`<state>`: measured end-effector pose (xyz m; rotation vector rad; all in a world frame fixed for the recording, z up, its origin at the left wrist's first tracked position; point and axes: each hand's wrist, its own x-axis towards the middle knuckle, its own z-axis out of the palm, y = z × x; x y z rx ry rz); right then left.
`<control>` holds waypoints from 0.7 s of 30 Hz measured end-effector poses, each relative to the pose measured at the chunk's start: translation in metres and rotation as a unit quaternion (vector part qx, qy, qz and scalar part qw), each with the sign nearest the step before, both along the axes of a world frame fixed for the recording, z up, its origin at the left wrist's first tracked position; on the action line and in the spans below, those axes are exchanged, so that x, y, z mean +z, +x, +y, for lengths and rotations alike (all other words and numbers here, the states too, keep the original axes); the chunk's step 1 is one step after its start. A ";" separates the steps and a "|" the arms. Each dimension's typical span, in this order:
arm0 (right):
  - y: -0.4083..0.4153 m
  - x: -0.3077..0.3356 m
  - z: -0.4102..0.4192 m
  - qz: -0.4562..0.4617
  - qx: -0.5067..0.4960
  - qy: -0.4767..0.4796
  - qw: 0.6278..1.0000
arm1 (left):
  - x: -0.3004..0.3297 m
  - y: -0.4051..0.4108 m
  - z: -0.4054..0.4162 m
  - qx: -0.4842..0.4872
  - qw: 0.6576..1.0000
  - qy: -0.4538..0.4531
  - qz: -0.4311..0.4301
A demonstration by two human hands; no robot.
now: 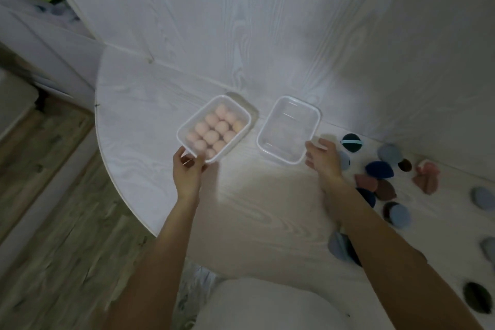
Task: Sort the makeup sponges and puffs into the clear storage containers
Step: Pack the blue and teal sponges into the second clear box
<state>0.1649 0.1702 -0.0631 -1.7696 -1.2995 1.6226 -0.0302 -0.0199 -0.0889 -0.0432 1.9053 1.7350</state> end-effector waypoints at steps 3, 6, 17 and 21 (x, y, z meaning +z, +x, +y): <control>-0.001 0.000 -0.001 0.065 -0.006 -0.073 0.995 | 0.007 0.004 0.027 -0.038 0.996 0.049 -0.063; 0.006 0.001 -0.017 0.112 0.025 -0.142 0.983 | 0.015 0.024 0.043 -0.124 0.991 0.026 -0.038; 0.041 0.011 -0.091 -0.035 0.110 -0.026 0.993 | 0.001 0.074 0.004 -0.349 0.916 -0.107 0.168; 0.042 0.033 -0.102 -0.076 0.161 0.115 0.977 | 0.013 0.086 -0.014 -0.447 0.833 -0.117 0.304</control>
